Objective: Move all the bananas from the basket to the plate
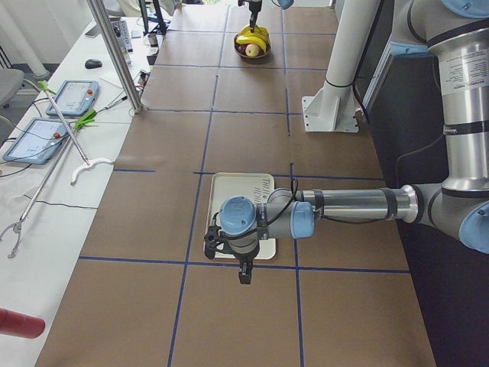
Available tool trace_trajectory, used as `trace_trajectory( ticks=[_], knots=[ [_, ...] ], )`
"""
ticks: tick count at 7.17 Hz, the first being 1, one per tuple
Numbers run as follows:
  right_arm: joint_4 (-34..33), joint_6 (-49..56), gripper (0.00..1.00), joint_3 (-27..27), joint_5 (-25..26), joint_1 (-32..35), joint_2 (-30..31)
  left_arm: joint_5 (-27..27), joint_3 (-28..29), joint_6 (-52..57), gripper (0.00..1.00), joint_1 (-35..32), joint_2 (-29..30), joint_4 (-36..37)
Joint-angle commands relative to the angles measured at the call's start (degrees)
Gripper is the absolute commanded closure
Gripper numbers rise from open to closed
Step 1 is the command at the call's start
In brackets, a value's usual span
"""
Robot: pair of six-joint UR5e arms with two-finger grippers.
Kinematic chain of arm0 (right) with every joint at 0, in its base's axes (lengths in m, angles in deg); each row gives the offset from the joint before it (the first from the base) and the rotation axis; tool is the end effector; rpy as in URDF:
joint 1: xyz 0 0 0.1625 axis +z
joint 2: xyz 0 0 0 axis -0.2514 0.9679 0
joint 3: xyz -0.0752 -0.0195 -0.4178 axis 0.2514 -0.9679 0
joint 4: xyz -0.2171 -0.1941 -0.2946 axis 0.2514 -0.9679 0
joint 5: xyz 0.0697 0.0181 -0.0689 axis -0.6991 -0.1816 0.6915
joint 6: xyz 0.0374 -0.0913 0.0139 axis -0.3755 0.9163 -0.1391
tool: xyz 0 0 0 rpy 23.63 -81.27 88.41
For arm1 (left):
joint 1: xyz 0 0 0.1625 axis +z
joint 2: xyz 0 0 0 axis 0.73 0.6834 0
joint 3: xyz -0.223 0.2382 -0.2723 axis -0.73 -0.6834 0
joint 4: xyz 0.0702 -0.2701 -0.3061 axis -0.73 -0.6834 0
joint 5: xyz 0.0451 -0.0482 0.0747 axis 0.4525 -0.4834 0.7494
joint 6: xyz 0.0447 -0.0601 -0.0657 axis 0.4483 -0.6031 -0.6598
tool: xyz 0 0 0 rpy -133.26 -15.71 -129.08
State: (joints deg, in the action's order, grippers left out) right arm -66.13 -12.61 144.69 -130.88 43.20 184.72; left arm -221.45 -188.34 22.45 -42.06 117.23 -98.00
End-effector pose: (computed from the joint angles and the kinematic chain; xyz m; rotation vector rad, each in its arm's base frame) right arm -0.1454 -0.3877 0.5383 0.0315 -0.7220 0.2164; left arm -0.0541 -0.3932 0.6758 -0.0496 0.8107 0.0749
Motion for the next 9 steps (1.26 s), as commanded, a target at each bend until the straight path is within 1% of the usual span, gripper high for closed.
trace_trajectory(
  ticks=[1, 2, 3, 4, 5, 7, 8, 9],
  knots=[
    [-0.25, 2.58, 0.98, 3.49, -0.72, 1.03, 0.48, -0.09, -0.09, 0.00, 0.00, 0.00, 0.12, 0.00],
    [-0.34, 2.76, 0.99, 5.95, -1.24, 2.08, 0.39, -0.18, -0.17, 0.00, 0.00, 0.00, 0.30, -0.09],
    [-0.42, 3.72, 0.99, 7.80, -6.04, 4.00, -0.04, -0.35, -0.52, 0.26, 0.00, 0.09, 0.30, 0.00],
    [-0.34, 5.64, 0.99, 8.26, -8.61, 5.24, -1.44, -0.44, -1.31, 0.35, 0.00, 0.26, 0.30, -0.09],
    [-0.51, 5.66, 1.00, 7.91, -8.55, 3.95, -4.32, -0.35, -1.49, -0.08, 0.00, 1.05, 0.47, -0.09],
    [-0.60, 5.31, 1.00, 7.39, -8.55, -0.61, -11.26, -0.53, -4.12, -0.18, 0.00, 1.06, 3.10, -2.62],
    [-0.60, 4.87, 0.99, 6.34, -8.11, -4.38, -15.47, -0.44, -4.04, -0.44, 0.00, 1.14, 5.81, -5.68],
    [-0.51, 3.74, 0.99, 4.67, -8.11, -6.33, -18.47, -0.70, -3.69, -0.18, 0.00, 1.49, 6.71, -7.54]
  ],
)
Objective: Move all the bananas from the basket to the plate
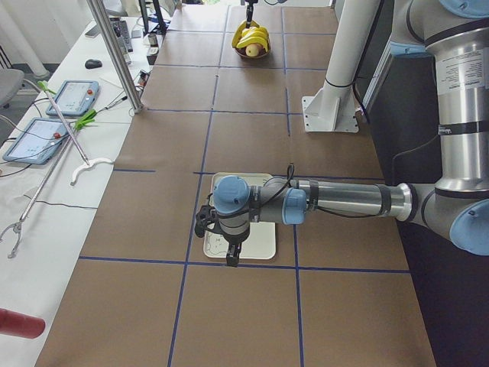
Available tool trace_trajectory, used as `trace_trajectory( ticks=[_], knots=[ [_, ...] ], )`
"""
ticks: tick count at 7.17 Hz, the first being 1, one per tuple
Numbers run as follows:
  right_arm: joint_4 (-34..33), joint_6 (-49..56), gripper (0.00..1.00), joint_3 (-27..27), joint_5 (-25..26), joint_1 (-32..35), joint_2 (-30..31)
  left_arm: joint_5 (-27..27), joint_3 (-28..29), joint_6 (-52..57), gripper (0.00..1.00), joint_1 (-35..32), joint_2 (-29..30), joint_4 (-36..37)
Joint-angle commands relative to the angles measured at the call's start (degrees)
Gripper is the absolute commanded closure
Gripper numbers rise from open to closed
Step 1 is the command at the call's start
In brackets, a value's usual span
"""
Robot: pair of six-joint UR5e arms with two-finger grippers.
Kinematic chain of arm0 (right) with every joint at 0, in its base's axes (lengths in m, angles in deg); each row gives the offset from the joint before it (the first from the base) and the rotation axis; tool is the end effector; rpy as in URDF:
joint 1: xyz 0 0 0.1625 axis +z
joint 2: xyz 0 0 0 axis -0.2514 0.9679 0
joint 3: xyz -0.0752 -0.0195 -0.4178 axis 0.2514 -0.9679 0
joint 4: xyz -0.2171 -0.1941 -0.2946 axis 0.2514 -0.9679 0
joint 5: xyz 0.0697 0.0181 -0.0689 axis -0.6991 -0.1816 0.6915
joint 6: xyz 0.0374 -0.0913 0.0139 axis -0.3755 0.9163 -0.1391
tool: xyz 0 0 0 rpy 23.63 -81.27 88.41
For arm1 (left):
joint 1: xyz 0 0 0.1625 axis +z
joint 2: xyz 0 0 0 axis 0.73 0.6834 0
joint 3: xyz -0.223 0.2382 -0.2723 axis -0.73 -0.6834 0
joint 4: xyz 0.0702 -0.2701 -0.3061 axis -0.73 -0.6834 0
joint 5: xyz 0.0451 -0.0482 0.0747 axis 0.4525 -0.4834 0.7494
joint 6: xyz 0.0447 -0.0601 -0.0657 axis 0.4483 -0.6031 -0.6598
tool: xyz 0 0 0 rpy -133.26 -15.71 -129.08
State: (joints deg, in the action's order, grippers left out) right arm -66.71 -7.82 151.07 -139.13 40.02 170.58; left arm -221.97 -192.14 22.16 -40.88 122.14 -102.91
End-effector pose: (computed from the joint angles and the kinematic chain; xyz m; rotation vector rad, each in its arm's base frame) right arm -0.2070 -0.4152 0.3702 0.2083 -1.0195 -0.0809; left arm -0.0434 -0.4442 0.5978 0.1648 0.8129 0.1860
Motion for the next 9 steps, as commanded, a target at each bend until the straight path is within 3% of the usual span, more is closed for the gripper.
trace_trajectory(
  ticks=[1, 3, 4, 6, 8, 9],
  knots=[
    [0.41, -2.29, 1.00, -3.64, -0.03, -4.64, -7.24, -1.66, 0.71, -0.49, 0.00, 1.70, 2.42, -2.73],
    [0.59, -18.20, 1.00, -4.36, 2.41, -10.60, -15.39, -7.89, 0.02, -20.69, 0.00, 4.24, 3.30, -6.48],
    [0.59, -24.56, 1.00, -4.36, 8.52, -14.73, -18.92, -7.91, -0.16, -30.89, 0.00, 8.27, 3.56, -12.78],
    [0.59, -30.14, 1.00, -4.97, 19.86, -22.38, -24.03, -7.64, -0.43, -49.54, 0.00, 15.92, 5.06, -29.12],
    [2.51, -32.62, 1.00, -5.85, 25.44, -26.35, -26.86, -7.30, -0.78, -77.50, 0.00, 23.56, 10.13, -35.31],
    [9.05, -34.36, 1.00, -8.64, 27.46, -28.02, -26.87, -6.86, -0.69, -89.41, 0.00, 26.56, 13.46, -37.95]
  ],
)
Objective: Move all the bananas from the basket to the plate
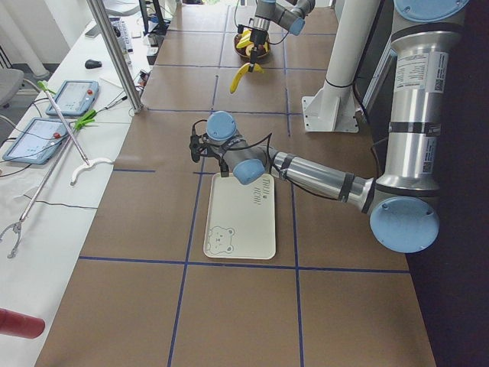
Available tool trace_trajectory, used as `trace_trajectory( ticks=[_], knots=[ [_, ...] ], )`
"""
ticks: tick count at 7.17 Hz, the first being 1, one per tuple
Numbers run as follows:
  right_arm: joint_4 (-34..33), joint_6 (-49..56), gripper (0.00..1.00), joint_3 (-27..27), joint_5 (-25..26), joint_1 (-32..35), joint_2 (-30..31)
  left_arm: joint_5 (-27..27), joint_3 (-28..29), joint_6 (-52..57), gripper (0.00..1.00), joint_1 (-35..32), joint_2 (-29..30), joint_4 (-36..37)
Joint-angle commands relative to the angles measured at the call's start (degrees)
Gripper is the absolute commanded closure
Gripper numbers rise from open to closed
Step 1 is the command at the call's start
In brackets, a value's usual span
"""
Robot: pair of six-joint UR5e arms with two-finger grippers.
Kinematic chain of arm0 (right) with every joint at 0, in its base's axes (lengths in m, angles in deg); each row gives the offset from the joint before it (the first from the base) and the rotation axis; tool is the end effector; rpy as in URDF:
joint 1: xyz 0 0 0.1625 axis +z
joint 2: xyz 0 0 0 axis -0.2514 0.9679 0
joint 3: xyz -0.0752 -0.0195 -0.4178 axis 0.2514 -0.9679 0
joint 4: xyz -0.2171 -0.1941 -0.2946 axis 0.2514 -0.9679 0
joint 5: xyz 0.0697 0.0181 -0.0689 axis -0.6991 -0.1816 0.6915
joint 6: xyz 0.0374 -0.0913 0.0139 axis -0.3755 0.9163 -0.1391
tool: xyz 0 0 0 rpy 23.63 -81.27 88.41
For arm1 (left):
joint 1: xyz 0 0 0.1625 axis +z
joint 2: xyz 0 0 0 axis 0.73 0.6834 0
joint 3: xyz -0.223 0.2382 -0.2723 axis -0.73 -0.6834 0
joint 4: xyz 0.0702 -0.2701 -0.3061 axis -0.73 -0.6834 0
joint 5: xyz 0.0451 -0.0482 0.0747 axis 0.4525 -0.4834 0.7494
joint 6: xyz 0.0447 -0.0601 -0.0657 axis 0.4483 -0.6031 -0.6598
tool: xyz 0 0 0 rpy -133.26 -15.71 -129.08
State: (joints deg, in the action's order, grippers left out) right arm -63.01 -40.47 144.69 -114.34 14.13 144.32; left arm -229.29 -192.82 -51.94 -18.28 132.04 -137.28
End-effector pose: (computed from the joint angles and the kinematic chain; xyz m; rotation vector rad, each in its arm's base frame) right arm -0.4371 -0.3651 0.1827 0.2227 -1.2746 0.1496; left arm 0.1618 -0.4750 0.4323 -0.0456 1.2182 -0.2283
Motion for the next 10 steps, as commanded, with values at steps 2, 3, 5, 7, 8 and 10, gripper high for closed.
trace_trajectory(
  ticks=[2, 3, 5, 7, 8, 10],
  knots=[
    [13.66, -5.84, 1.00, -8.25, 8.46, -5.65, -4.19, 8.24, -0.35, -35.53, 0.01, 11.33, 11.47, -3.53],
    [13.33, -7.26, 1.00, -8.35, 10.92, -6.80, -6.47, 9.50, 0.08, -45.82, 0.01, 14.42, 16.12, -3.18],
    [13.16, -10.77, 1.00, -8.44, 16.81, -9.17, -8.42, 11.43, 0.61, -54.60, 0.04, 18.20, 21.07, -1.35],
    [13.42, -15.34, 1.00, -8.44, 22.61, -11.89, -9.31, 17.67, 1.31, -60.41, 0.07, 21.82, 25.46, 2.87],
    [13.50, -15.53, 1.00, -8.44, 23.86, -12.43, -9.48, 17.77, 1.31, -61.47, 0.06, 22.01, 26.01, 3.15],
    [13.42, -15.62, 1.00, -8.44, 24.22, -12.96, -10.01, 21.00, 1.58, -61.66, 0.06, 25.77, 26.19, 3.15]
  ],
)
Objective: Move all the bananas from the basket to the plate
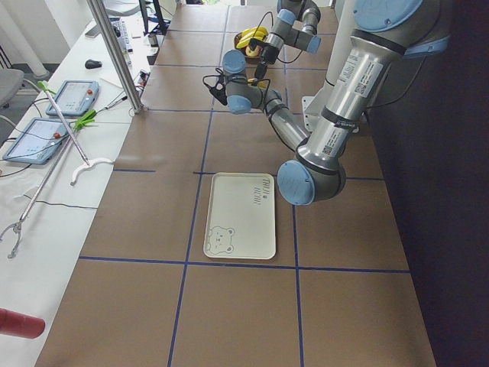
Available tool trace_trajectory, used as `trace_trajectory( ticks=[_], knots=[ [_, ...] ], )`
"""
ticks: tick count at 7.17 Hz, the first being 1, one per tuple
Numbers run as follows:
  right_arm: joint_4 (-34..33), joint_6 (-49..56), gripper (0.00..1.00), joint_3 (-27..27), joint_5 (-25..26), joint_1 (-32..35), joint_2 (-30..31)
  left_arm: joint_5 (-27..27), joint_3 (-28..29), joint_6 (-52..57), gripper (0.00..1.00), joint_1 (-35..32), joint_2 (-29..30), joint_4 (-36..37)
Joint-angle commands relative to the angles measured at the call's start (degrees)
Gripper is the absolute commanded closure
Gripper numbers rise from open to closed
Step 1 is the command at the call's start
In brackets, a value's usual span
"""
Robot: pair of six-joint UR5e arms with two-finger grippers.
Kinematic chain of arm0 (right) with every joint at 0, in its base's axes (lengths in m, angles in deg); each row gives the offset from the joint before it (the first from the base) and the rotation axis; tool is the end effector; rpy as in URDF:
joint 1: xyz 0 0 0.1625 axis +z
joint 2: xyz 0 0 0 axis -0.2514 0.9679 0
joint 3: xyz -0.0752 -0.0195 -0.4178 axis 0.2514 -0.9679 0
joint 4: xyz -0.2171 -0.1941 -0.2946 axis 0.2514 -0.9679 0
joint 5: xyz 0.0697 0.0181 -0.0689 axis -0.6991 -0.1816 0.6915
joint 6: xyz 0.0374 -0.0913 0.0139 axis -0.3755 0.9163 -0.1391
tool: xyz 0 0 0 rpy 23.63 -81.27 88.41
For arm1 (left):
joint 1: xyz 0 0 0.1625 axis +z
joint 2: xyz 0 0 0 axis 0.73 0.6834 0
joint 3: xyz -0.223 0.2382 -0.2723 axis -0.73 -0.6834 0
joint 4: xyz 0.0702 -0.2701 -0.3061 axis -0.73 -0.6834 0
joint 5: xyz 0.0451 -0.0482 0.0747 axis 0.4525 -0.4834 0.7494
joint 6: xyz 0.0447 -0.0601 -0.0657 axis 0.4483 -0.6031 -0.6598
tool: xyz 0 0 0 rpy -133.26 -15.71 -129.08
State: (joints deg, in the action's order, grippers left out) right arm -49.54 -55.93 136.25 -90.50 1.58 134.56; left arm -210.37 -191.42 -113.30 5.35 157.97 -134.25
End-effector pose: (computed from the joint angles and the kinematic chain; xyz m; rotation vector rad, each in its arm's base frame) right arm -0.5284 -0.3107 0.1121 0.2757 -1.5367 0.4578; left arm 0.4002 -0.4560 0.2061 -0.5201 1.3042 -0.7921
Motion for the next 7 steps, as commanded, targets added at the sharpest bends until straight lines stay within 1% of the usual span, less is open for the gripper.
trace_trajectory(
  ticks=[1, 2, 3, 4, 5, 6, 7],
  knots=[
    [-0.05, -0.16, 1.00, 0.00, 0.39, -0.49, -0.34, 2.80, 0.35, -0.13, 0.06, 3.04, 0.26, 0.13],
    [0.03, -0.16, 1.00, 0.00, 0.39, -0.49, -0.34, 2.81, 0.26, -0.13, 0.06, 3.22, 0.34, 0.04],
    [-0.05, -0.07, 0.99, 0.00, 0.39, -0.49, -0.34, 2.81, 0.18, -0.39, 0.14, 3.22, 0.43, 0.13],
    [0.03, 0.19, 0.97, 0.00, 0.30, -0.49, -0.25, 2.81, 0.09, -0.57, 0.57, 3.22, 0.26, -0.05],
    [0.12, 0.28, 0.79, 0.00, 0.13, -0.49, -0.34, 2.72, 0.00, -0.48, 0.96, 3.22, 0.26, -0.31],
    [0.21, -0.24, 0.42, 0.08, 0.13, -0.49, -0.34, 2.72, 0.00, -0.48, 1.00, 3.13, 0.08, -0.22],
    [0.21, -0.42, 0.01, 0.17, 0.13, -0.49, -0.34, 2.72, -0.17, -0.48, 1.00, 2.96, -0.09, -0.22]
  ],
)
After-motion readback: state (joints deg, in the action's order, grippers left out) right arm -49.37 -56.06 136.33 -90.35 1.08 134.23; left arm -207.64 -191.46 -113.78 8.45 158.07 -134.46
